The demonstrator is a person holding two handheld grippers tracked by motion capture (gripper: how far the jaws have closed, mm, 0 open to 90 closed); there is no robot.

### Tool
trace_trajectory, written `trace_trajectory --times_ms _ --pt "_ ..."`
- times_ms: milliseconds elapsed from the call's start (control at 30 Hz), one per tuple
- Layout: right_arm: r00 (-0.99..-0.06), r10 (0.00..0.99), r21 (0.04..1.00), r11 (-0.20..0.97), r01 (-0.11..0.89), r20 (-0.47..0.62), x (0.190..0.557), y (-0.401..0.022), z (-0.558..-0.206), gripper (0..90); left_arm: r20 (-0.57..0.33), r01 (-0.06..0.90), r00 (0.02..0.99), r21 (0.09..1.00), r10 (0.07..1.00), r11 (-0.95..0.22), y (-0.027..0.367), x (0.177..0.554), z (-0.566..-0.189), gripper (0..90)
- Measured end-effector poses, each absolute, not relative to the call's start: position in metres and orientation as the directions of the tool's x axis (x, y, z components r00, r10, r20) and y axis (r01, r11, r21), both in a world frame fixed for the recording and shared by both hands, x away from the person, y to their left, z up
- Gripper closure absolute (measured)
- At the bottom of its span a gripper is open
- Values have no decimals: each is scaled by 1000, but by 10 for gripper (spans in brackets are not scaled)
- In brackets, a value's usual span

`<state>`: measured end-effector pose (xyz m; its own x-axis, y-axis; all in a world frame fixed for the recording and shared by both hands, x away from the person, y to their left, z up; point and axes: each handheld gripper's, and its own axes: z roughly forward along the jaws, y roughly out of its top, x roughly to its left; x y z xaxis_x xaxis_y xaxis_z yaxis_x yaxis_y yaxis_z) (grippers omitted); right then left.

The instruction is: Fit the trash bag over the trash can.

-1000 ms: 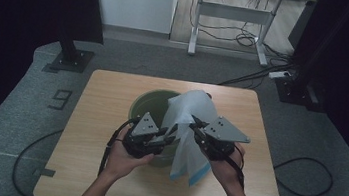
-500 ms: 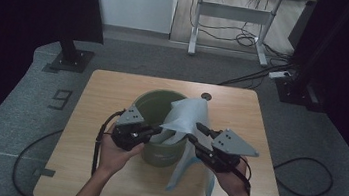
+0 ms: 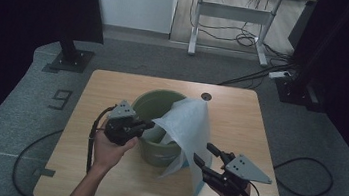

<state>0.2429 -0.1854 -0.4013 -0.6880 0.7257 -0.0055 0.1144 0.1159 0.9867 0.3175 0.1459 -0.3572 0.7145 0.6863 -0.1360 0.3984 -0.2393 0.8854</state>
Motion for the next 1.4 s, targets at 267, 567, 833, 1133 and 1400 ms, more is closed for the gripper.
trace_trajectory --times_ms 267,567,833,1133,1400 --pt "-643 764 974 96 206 61 259 -201 -427 367 -152 413 687 887 711 -210 163 321 -358 896" --pt "-681 732 972 138 190 29 230 -154 -441 292 -156 415 689 886 708 -209 164 320 -360 896" --pt "-659 750 962 136 235 55 226 -132 -454 279 -158 414 691 886 705 -208 165 319 -360 896" --pt "-589 806 943 149 299 59 239 -116 -468 437 -161 408 707 888 689 -212 162 318 -364 896" --pt "-514 856 956 190 223 -50 238 -127 -467 873 -144 391 730 890 668 -236 158 312 -367 896"
